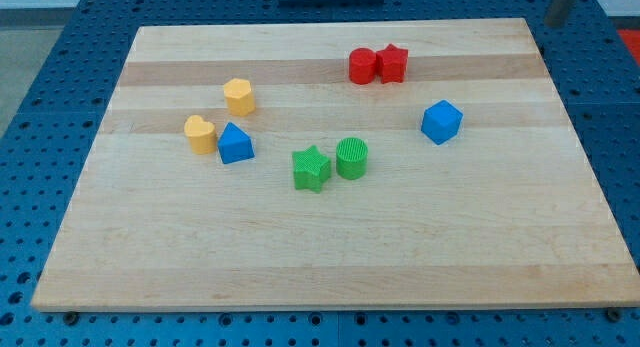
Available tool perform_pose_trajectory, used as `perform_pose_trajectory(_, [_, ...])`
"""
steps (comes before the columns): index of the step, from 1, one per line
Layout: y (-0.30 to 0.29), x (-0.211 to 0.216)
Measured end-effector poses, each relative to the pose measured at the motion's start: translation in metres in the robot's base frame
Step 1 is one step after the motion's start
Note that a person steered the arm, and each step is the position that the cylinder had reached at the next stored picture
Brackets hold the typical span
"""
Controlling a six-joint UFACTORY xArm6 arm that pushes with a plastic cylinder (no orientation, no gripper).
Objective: Move the green circle up and right a bit
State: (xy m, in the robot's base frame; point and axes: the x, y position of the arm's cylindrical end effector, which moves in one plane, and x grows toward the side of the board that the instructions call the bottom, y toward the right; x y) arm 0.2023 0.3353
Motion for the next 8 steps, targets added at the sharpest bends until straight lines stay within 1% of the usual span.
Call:
perform_pose_trajectory(1, [-0.001,0.002])
perform_pose_trajectory(3, [-0.087,0.063])
perform_pose_trajectory(5, [-0.187,0.068])
perform_pose_trajectory(6, [-0.213,0.068])
perform_pose_trajectory(7, [-0.226,0.071])
perform_pose_trajectory(8, [-0.24,0.086])
